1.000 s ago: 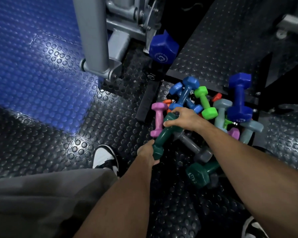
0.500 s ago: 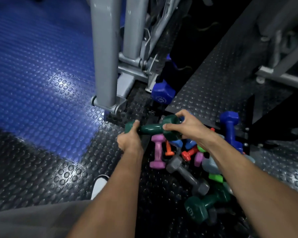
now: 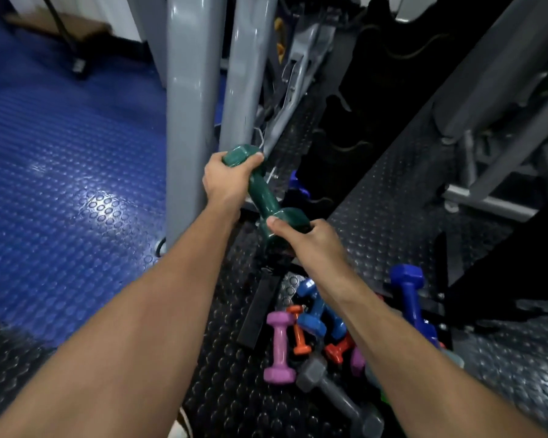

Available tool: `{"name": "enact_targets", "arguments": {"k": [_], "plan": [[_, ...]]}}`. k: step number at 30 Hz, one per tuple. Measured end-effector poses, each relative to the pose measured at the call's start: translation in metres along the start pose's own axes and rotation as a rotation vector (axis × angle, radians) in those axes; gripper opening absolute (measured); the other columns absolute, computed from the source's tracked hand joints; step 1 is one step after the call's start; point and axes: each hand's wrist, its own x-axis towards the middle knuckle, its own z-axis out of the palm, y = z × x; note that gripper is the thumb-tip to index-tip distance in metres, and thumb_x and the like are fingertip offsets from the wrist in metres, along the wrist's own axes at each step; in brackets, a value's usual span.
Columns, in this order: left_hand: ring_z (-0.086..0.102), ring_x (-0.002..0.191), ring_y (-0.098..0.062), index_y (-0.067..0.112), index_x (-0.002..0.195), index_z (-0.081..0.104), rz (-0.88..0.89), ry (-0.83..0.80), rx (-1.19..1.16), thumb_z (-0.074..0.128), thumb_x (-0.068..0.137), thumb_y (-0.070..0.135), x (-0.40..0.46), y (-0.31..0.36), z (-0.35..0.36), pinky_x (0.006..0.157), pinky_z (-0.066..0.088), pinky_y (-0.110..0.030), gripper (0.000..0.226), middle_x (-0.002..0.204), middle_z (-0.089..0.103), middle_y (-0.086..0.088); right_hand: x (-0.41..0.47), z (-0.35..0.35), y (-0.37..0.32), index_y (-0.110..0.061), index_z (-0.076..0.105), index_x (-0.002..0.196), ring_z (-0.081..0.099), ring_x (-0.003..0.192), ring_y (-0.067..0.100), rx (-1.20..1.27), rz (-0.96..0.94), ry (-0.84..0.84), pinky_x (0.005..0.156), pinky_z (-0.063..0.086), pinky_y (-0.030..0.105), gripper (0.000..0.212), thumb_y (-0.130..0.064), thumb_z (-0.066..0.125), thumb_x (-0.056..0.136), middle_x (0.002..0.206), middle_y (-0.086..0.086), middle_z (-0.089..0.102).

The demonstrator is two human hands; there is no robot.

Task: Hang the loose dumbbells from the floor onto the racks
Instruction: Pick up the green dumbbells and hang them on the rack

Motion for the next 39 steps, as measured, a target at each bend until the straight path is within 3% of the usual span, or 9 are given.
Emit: {"name": "enact_targets", "arguments": {"k": [4,6,8,15,21,25,32,35,39], "plan": [[0.070,0.103,-0.026,0.023,0.093,0.068,-0.010,-0.140,0.056,0.055,0.057,0.075,0.012,0.031,0.018,0.100,0.053,-0.047,0.065,0.106,0.074,-0.006,0.014,0.015,-0.013,-0.023,0.080,0.097,0.077,0.085,0.018,0.166,0.121,0.133,0.084,0.062,0.048,0.079,-0.088,0.073,0.054,0.085,-0.004,0.080],[0.070,0.105,-0.028,0.022,0.088,0.071,-0.014,-0.213,0.055,0.048,0.058,0.076,0.015,0.041,0.026,0.104,0.051,-0.048,0.066,0.107,0.075,-0.008,0.020,0.020,-0.018,-0.022,0.080,0.100,0.077,0.088,0.018,0.275,0.147,0.159,0.085,0.062,0.048,0.083,-0.090,0.075,0.051,0.088,-0.004,0.081],[0.071,0.105,-0.026,0.019,0.101,0.077,-0.029,-0.261,0.037,0.046,0.059,0.079,0.020,0.044,0.033,0.106,0.049,-0.048,0.079,0.106,0.077,-0.006,0.022,0.024,-0.024,-0.020,0.079,0.100,0.078,0.085,0.019,0.329,0.172,0.175,0.083,0.063,0.049,0.088,-0.090,0.076,0.047,0.087,-0.003,0.081],[0.069,0.105,-0.019,0.021,0.105,0.079,0.020,-0.445,0.080,0.040,0.071,0.085,0.024,0.069,0.052,0.112,0.043,-0.047,0.083,0.102,0.079,-0.002,0.017,0.021,-0.038,-0.015,0.079,0.091,0.077,0.082,0.032,0.457,0.138,0.192,0.079,0.061,0.048,0.039,-0.053,0.082,0.081,0.082,0.008,0.080],[0.050,0.138,-0.020,0.015,0.147,0.054,0.017,-0.597,0.084,0.039,0.083,0.082,0.019,0.078,0.067,0.123,0.029,-0.048,0.094,0.147,0.058,-0.003,0.015,0.003,-0.047,-0.012,0.071,0.101,0.078,0.083,0.030,0.538,0.193,0.194,0.080,0.065,0.045,0.044,-0.053,0.079,0.084,0.091,0.010,0.080],[0.042,0.144,-0.016,0.014,0.155,0.042,-0.004,-0.656,0.032,0.034,0.092,0.074,0.018,0.076,0.068,0.125,0.024,-0.045,0.088,0.154,0.050,-0.001,0.009,0.000,-0.048,-0.013,0.072,0.102,0.075,0.078,0.025,0.607,0.167,0.172,0.081,0.063,0.044,0.035,-0.046,0.076,0.089,0.097,0.013,0.079],[0.032,0.151,-0.014,0.016,0.160,0.031,-0.010,-0.735,0.014,0.029,0.105,0.061,0.020,0.070,0.066,0.127,0.018,-0.043,0.071,0.163,0.038,0.002,0.008,0.001,-0.038,-0.009,0.069,0.115,0.075,0.102,0.038,0.802,0.216,0.130,0.086,0.062,0.040,0.042,-0.045,0.071,0.092,0.112,0.020,0.076],[0.028,0.153,-0.013,0.022,0.160,0.032,-0.011,-0.790,0.040,0.025,0.107,0.058,0.013,0.068,0.068,0.125,0.016,-0.032,0.065,0.165,0.033,0.005,0.009,0.004,-0.037,-0.008,0.067,0.118,0.073,0.107,0.042,0.912,0.249,0.136,0.089,0.062,0.041,0.045,-0.044,0.073,0.091,0.116,0.023,0.074],[0.060,0.125,-0.008,0.025,0.137,0.063,0.013,-0.764,0.098,0.037,0.103,0.060,0.005,0.064,0.070,0.107,0.038,-0.026,0.055,0.137,0.065,0.006,0.010,0.005,-0.034,-0.007,0.061,0.131,0.074,0.108,0.037,1.029,0.261,0.112,0.088,0.063,0.037,0.056,-0.045,0.071,0.091,0.124,0.023,0.071]]}}
